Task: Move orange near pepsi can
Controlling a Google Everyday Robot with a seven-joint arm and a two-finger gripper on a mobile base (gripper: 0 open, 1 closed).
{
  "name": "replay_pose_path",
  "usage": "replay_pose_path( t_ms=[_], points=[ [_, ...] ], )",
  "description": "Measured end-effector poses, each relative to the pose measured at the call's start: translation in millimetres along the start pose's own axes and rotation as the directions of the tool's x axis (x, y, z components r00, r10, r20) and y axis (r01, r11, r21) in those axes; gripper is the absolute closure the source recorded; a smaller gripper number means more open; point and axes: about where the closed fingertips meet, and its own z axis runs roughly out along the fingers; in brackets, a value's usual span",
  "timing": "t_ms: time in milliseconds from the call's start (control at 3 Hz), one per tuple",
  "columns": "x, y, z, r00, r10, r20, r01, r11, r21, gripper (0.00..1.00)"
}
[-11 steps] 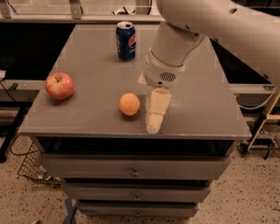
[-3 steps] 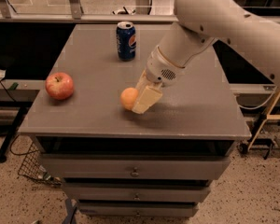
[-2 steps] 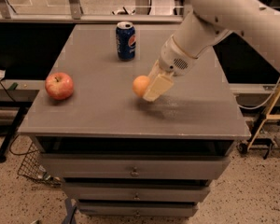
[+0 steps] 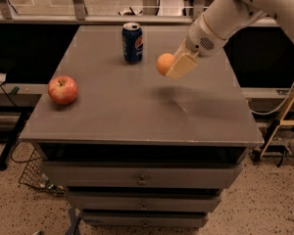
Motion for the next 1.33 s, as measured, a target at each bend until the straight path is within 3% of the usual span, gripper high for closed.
replay_pose_path(
  t_ms=[333, 1333],
  points=[
    [0.2, 0.2, 0.5, 1.0, 0.0, -0.001, 0.0, 1.0, -0.001, 1.0],
    [-25.5, -80.3, 44.3, 0.992, 0.117, 0.035, -0.119, 0.9912, 0.059, 1.0]
  ],
)
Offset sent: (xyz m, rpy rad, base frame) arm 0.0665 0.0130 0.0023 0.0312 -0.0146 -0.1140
